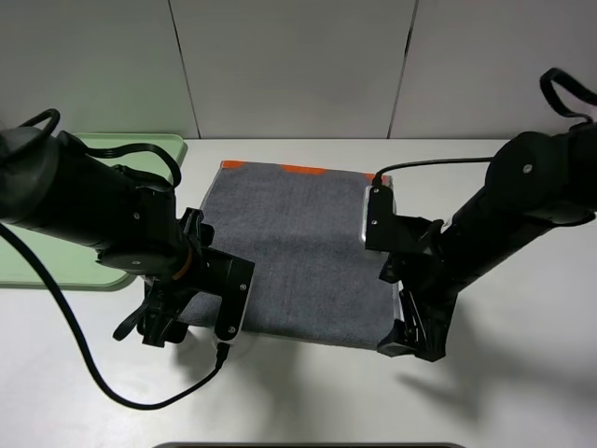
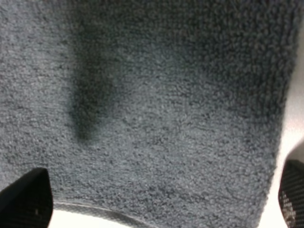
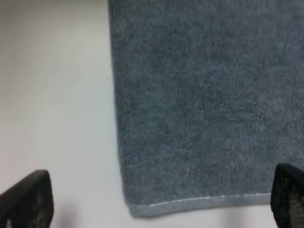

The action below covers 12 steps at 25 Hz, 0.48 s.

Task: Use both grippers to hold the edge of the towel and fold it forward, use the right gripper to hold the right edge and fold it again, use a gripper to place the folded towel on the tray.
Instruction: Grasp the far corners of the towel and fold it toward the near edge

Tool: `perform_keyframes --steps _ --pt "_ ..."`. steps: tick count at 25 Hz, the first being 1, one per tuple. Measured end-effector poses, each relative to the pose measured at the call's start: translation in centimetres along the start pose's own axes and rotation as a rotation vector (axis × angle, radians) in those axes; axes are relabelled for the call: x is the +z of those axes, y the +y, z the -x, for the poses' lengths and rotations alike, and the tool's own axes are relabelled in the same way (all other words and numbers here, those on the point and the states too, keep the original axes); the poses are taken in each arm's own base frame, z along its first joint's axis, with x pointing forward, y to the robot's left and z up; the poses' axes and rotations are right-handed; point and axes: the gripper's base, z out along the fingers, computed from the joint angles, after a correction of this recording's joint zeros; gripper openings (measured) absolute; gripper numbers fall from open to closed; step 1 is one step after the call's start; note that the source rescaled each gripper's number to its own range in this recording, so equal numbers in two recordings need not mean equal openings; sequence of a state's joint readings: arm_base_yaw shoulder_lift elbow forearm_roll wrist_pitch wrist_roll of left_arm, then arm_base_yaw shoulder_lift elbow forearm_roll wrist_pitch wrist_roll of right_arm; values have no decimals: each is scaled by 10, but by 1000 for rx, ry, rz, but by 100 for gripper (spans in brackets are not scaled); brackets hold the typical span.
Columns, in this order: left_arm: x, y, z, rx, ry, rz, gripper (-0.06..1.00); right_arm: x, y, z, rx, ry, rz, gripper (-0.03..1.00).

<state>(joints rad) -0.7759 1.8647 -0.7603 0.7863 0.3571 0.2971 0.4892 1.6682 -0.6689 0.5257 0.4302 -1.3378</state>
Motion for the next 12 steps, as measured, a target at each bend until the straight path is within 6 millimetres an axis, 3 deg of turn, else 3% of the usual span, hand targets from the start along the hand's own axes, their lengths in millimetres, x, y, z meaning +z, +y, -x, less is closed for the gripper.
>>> perform_keyframes --steps 12 --pt "0 0 0 0 -1 0 96 37 -4 -12 30 74 20 100"
